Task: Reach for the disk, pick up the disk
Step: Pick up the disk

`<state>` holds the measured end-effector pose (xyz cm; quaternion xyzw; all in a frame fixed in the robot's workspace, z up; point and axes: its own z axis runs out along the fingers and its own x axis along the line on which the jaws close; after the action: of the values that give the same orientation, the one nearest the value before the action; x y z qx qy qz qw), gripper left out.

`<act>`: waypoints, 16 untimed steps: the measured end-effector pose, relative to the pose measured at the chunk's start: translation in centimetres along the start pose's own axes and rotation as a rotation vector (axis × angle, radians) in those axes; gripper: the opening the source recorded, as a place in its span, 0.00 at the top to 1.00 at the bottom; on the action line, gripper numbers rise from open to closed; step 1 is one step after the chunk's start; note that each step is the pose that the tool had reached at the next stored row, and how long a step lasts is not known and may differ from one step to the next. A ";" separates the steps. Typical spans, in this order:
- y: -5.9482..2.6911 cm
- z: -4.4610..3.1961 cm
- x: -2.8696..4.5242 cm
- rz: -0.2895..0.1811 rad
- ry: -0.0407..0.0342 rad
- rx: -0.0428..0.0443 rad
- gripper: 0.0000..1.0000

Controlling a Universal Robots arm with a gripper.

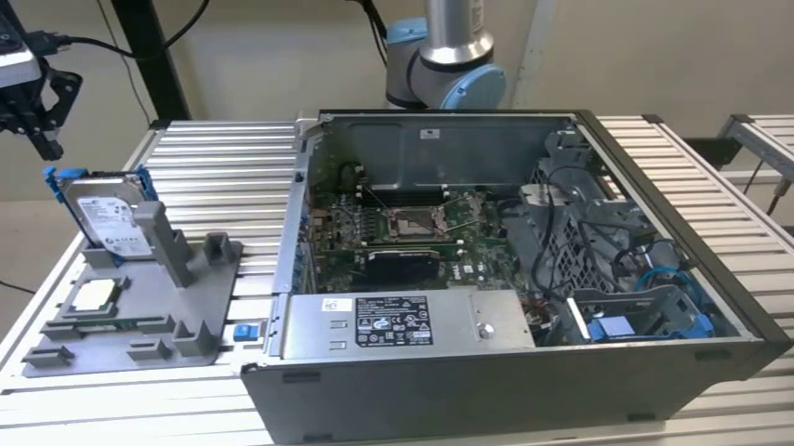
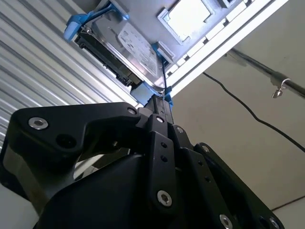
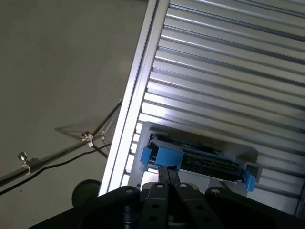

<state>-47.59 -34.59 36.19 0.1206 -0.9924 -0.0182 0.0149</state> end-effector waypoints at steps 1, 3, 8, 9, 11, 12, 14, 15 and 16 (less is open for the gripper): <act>0.00 0.00 0.00 0.000 0.0000 0.0000 1.00; 0.00 0.00 0.00 -0.001 0.0001 0.0000 1.00; 0.00 0.00 0.00 -0.015 0.0005 0.0003 1.00; 0.00 0.00 0.00 -0.023 0.0009 0.0006 1.00; 0.00 -0.01 0.00 -0.047 0.0020 0.0012 1.00; 0.00 0.00 0.00 -0.063 0.0025 0.0016 1.00; 0.00 0.00 0.00 -0.099 0.0040 0.0025 1.00; 0.00 0.00 0.00 -0.117 0.0047 0.0030 1.00; 0.00 0.00 0.00 -0.136 0.0054 0.0035 1.00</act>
<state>-47.59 -34.59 36.19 0.1878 -0.9819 -0.0171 0.0161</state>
